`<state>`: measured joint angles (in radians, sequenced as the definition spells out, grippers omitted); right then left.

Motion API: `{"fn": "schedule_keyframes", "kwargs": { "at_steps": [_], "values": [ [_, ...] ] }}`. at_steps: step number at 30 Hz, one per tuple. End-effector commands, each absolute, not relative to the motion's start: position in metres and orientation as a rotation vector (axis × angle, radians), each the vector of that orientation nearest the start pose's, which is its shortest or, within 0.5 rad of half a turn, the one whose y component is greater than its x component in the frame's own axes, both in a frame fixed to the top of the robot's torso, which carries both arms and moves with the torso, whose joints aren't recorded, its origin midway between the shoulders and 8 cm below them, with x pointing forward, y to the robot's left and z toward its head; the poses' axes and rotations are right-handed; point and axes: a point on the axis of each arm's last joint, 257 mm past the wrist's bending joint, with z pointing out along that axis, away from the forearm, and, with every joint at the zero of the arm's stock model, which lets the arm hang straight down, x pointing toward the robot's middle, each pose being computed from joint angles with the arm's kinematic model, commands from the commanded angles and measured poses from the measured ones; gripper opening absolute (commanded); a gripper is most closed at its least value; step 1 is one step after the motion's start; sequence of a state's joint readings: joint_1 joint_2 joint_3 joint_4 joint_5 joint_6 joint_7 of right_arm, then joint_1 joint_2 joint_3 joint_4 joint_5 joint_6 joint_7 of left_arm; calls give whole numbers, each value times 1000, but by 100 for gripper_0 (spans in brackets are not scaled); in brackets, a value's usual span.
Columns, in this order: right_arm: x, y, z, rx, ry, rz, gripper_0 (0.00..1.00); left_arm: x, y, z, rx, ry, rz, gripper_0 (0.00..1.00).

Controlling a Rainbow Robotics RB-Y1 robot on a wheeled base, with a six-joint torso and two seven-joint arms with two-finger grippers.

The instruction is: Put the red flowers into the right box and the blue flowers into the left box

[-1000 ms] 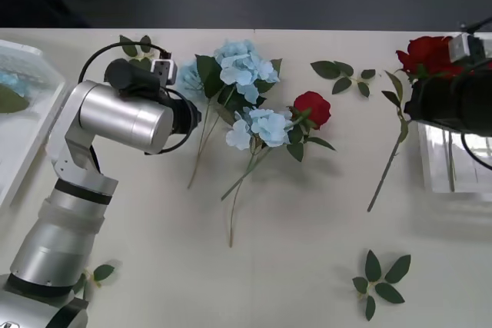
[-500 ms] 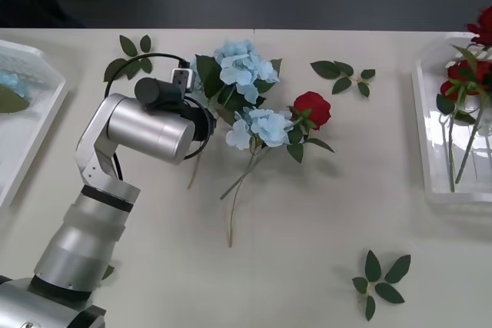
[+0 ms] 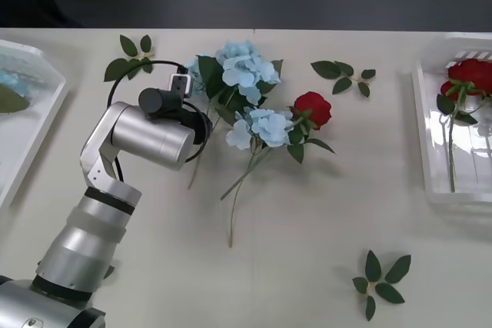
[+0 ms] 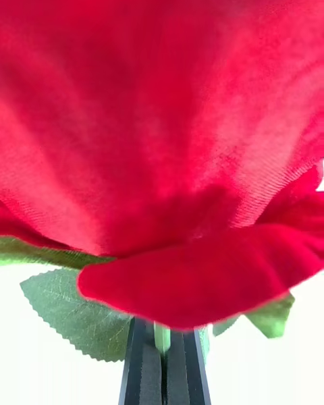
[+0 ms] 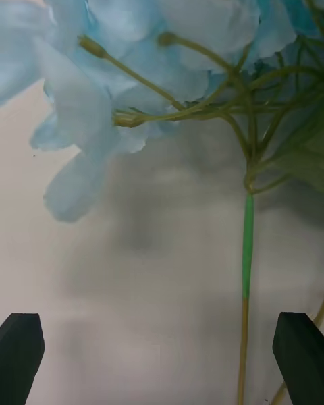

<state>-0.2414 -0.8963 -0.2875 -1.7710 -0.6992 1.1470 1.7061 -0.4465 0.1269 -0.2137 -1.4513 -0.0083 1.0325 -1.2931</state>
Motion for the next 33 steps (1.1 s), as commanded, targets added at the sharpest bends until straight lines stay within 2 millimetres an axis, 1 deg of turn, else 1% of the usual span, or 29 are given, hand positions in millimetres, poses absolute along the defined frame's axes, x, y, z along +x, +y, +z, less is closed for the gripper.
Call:
{"fn": "schedule_keyframes", "kwargs": {
  "at_steps": [1, 5, 9, 10, 13, 21, 24, 26, 27, 28, 29, 30, 31, 32, 33],
  "values": [
    [527, -512, -57, -197, 2089, -404, 0, 587, 127, -270, 107, 2249, -32, 100],
    [522, -527, -62, -149, 2116, -402, 0, 586, 126, -273, 121, 2252, -11, 100],
    [515, -543, -70, -100, 2154, -401, 0, 584, 121, -275, 157, 2247, 16, 100],
    [513, -547, -76, -89, 2166, -399, 0, 584, 119, -276, 169, 2245, 21, 100],
    [507, -557, -78, -65, 2173, -418, 0, 582, 115, -277, 188, 2244, 30, 100],
    [495, -570, -93, -21, 2202, -428, 0, 581, 108, -277, 205, 2238, 39, 100],
    [491, -572, -98, -9, 2212, -423, 0, 581, 107, -276, 212, 2234, 44, 100],
    [491, -570, -100, -7, 2215, -415, 0, 580, 109, -281, 215, 2243, 53, 100],
    [491, -570, -101, -4, 2215, -412, 7, 579, 108, -283, 218, 2247, 58, 100],
    [491, -570, -100, -1, 2213, -409, 27, 579, 107, -284, 217, 2250, 61, 100],
    [491, -570, -100, 2, 2213, -405, 44, 579, 107, -284, 217, 2249, 65, 100],
    [491, -570, -100, 4, 2211, -405, 53, 579, 107, -285, 218, 2249, 66, 100],
    [492, -568, -100, 1, 2210, -403, 68, 578, 106, -289, 217, 2258, 64, 100],
    [492, -569, -100, 2, 2210, -401, 80, 577, 105, -292, 221, 2264, 66, 100],
    [493, -568, -100, -2, 2208, -400, 82, 576, 106, -294, 221, 2269, 69, 100]
  ]
}}
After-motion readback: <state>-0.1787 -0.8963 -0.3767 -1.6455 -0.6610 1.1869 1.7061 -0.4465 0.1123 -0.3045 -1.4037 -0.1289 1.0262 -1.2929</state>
